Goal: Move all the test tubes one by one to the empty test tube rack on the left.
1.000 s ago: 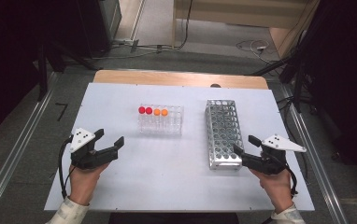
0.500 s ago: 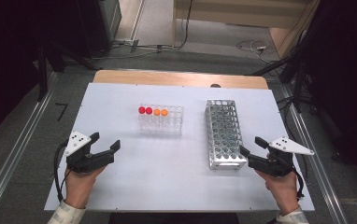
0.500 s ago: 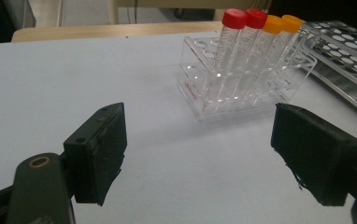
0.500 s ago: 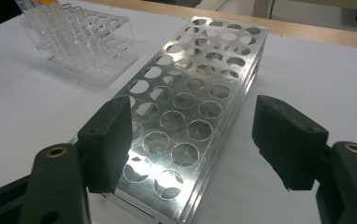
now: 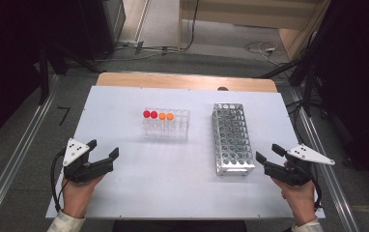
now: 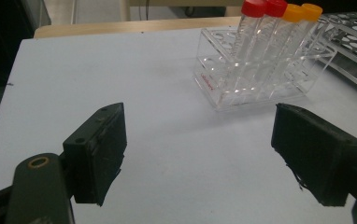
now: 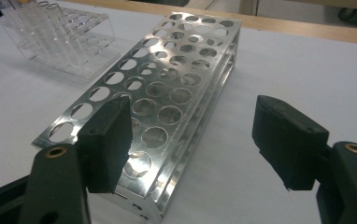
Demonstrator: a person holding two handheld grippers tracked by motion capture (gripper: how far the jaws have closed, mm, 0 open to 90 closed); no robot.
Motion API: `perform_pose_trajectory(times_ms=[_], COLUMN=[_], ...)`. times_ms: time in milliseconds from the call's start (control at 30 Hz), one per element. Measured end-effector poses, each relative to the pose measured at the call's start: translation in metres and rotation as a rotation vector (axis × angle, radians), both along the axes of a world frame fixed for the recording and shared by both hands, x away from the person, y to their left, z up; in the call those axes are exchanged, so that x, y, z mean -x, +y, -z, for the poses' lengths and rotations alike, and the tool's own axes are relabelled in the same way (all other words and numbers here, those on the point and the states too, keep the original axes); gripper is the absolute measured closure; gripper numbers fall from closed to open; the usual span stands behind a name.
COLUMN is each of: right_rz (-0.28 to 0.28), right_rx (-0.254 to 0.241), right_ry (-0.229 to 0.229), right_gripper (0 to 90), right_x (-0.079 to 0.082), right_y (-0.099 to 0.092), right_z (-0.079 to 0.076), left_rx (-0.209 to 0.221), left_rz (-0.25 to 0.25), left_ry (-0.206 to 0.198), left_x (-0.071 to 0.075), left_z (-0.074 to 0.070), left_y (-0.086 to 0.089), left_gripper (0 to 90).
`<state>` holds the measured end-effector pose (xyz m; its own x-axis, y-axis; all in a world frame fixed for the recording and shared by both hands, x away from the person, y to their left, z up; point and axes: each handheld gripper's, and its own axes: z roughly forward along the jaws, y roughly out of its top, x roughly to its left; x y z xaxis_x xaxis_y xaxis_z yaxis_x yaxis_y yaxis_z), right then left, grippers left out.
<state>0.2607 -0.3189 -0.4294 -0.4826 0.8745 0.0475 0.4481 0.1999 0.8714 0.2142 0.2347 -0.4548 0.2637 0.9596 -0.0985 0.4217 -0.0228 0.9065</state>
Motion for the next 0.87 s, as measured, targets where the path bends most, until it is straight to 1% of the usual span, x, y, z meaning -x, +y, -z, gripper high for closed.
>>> perform_pose_trajectory(times_ms=[233,333,433,500,567,633,733,833,867], right_rz=[0.028,0.048,0.073,0.089,0.116,0.130,0.145,0.155,0.158], right_rx=[0.002,0.000,0.005,0.009,0.023,0.019,0.018,0.017,0.014], right_ry=[-0.002,0.004,0.011,0.022,0.032,0.041,0.048,0.050,0.057], right_gripper=[27.1,27.0,26.8,26.8,26.8,26.8,26.4,24.1,23.6], right_x=[0.001,0.001,-0.001,-0.003,-0.005,-0.007,-0.008,-0.009,-0.010], right_y=[-0.012,-0.018,-0.026,-0.031,-0.036,-0.041,-0.045,-0.047,-0.047], right_z=[0.003,0.005,0.009,0.013,0.018,0.022,0.026,0.029,0.030], left_rx=[-0.013,-0.015,-0.014,-0.020,-0.032,-0.045,-0.042,-0.036,-0.034], left_rz=[-0.021,-0.028,-0.037,-0.040,-0.052,-0.067,-0.078,-0.073,-0.074], left_ry=[0.005,0.014,0.019,0.021,0.024,0.038,0.064,0.081,0.086], left_x=[0.003,0.003,0.004,0.004,0.003,0.000,-0.003,-0.005,-0.006], left_z=[0.005,0.008,0.010,0.011,0.014,0.019,0.025,0.028,0.029], left_y=[0.006,0.009,0.011,0.012,0.014,0.017,0.021,0.021,0.021], left_gripper=[18.4,18.4,18.4,18.4,18.4,18.4,18.3,17.9,17.6])
